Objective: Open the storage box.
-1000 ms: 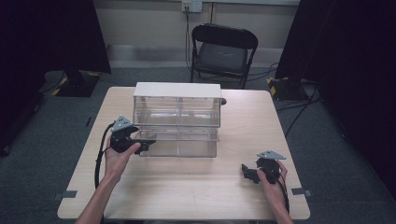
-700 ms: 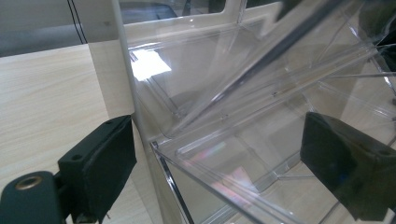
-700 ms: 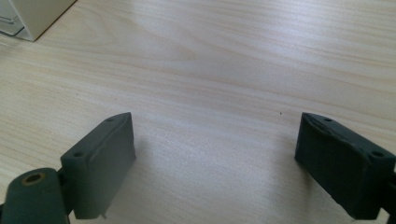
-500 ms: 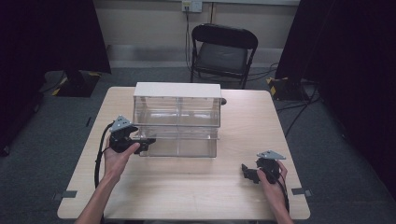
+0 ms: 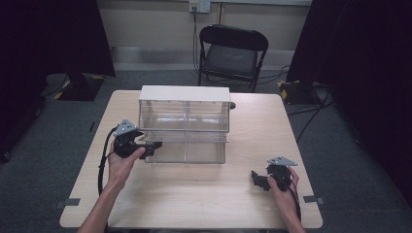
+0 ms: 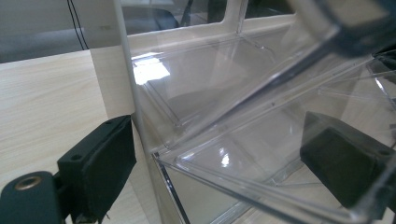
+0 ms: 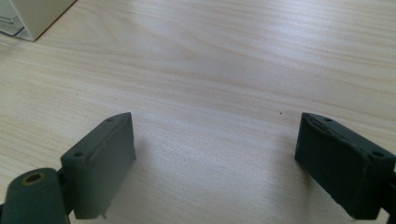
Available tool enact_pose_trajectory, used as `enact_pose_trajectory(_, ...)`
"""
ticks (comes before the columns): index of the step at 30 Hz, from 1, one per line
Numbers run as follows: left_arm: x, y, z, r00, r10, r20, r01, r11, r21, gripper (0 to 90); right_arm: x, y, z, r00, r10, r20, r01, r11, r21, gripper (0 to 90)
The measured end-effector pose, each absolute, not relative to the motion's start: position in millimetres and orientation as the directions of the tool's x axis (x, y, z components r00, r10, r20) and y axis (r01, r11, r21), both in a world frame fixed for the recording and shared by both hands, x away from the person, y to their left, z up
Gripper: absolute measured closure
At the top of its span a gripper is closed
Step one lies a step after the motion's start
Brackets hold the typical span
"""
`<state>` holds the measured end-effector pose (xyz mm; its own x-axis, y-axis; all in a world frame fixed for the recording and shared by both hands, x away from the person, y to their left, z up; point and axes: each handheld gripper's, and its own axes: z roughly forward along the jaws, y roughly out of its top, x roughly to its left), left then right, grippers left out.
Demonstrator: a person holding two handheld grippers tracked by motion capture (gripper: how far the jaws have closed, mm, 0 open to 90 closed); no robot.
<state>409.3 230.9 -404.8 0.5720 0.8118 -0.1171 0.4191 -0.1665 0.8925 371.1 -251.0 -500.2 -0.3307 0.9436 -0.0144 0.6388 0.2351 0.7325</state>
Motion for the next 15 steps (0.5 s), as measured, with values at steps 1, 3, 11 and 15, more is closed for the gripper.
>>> enact_pose_trajectory(1, 409.2, 230.3, -404.8, 0.569, 0.812, -0.126, 0.418, -0.154, 0.895, 9.8, 371.1, -251.0, -500.2, -0.33, 0.944, -0.015, 0.639, 0.235, 0.733, 11.4)
enact_pose_trajectory(3, 409.3, 230.4, -404.6, 0.57, 0.812, -0.125, 0.417, -0.156, 0.895, 9.8, 371.1, -251.0, -500.2, -0.33, 0.944, -0.015, 0.639, 0.235, 0.733, 11.4)
enact_pose_trajectory(11, 409.3, 230.5, -403.4, 0.571, 0.811, -0.128, 0.416, -0.151, 0.897, 9.6, 371.1, -251.0, -500.2, -0.33, 0.944, -0.015, 0.639, 0.235, 0.732, 11.4)
enact_pose_trajectory(15, 409.5, 230.7, -402.5, 0.572, 0.812, -0.116, 0.415, -0.166, 0.894, 9.5, 371.1, -251.0, -500.2, -0.331, 0.944, -0.015, 0.639, 0.235, 0.732, 11.4)
